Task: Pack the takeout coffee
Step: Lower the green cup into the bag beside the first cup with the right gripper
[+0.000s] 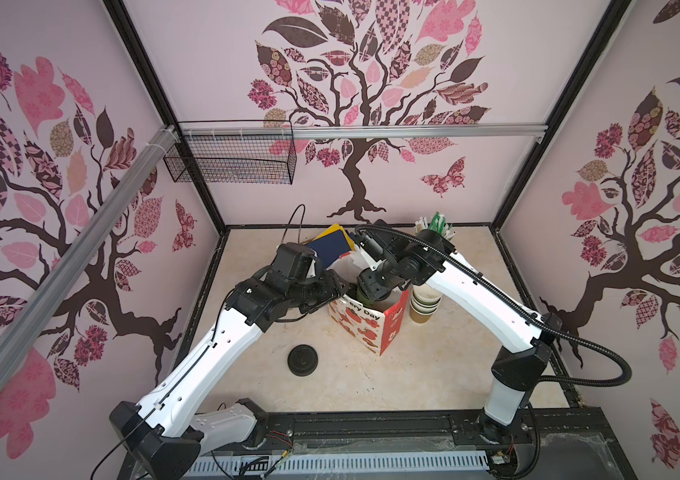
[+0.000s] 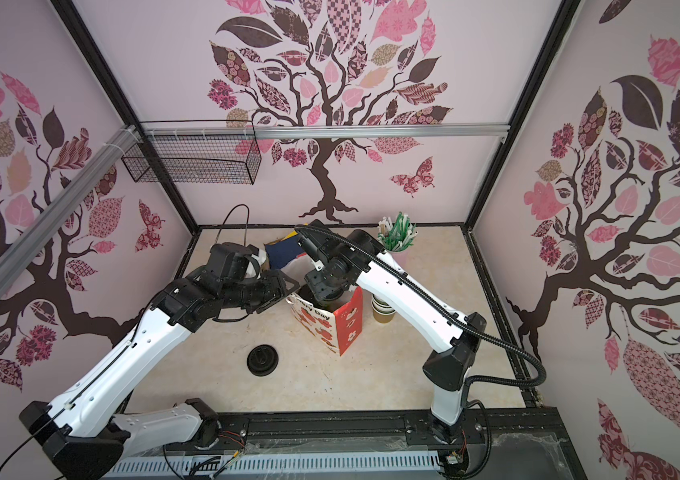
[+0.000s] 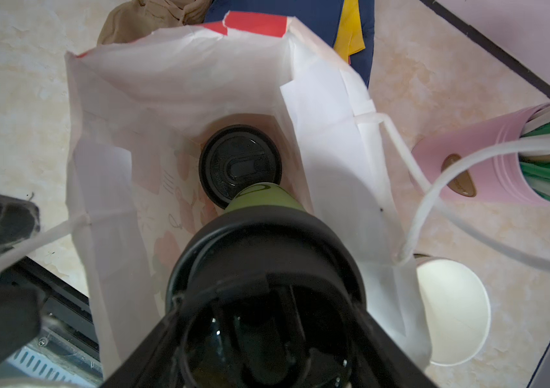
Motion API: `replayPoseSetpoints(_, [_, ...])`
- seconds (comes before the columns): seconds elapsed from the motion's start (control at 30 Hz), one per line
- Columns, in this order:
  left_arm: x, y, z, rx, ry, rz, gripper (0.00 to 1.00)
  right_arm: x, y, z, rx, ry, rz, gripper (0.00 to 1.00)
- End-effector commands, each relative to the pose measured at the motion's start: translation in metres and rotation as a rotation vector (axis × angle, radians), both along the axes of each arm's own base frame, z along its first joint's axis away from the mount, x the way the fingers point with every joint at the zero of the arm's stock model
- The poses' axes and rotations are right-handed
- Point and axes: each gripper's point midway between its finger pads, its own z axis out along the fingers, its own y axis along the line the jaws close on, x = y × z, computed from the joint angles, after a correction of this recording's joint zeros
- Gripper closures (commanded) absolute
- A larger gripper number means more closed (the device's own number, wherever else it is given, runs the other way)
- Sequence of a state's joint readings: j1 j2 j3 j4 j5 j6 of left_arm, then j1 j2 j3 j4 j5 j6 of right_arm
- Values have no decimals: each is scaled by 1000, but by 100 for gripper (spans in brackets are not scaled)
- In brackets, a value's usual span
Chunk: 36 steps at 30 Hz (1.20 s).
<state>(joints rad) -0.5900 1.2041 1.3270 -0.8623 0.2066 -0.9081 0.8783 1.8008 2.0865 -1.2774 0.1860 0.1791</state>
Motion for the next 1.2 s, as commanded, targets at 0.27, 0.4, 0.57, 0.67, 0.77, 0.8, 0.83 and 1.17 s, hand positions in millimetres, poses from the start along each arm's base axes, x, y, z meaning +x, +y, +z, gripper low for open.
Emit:
replayPoseSetpoints(0.27, [16,4,-24,91,37,51,48,2,-4,-2,-7,2,2,32])
replayPoseSetpoints(0.4, [16,5,-26,107,42,41,59,1,-6,-4,-8,8,2,32])
replayPoseSetpoints(0.57, [13,8,-30,134,50,32,69,-2,-7,-6,-11,21,6,32])
replayPoseSetpoints(0.67, [12,9,-30,141,52,29,72,-4,-7,-8,-13,33,14,32])
replayPoseSetpoints(0.77, [11,9,-30,141,54,26,75,-7,-7,-9,-12,49,20,32])
replayPoseSetpoints(0.8, [10,10,-28,139,51,25,76,-8,-7,-9,-11,56,22,32])
replayPoseSetpoints(0.83, [9,9,-27,138,51,22,78,-10,-7,-10,-13,64,27,32])
replayPoseSetpoints(1.17, [5,9,-20,127,46,5,79,-24,-14,-25,-47,130,40,33])
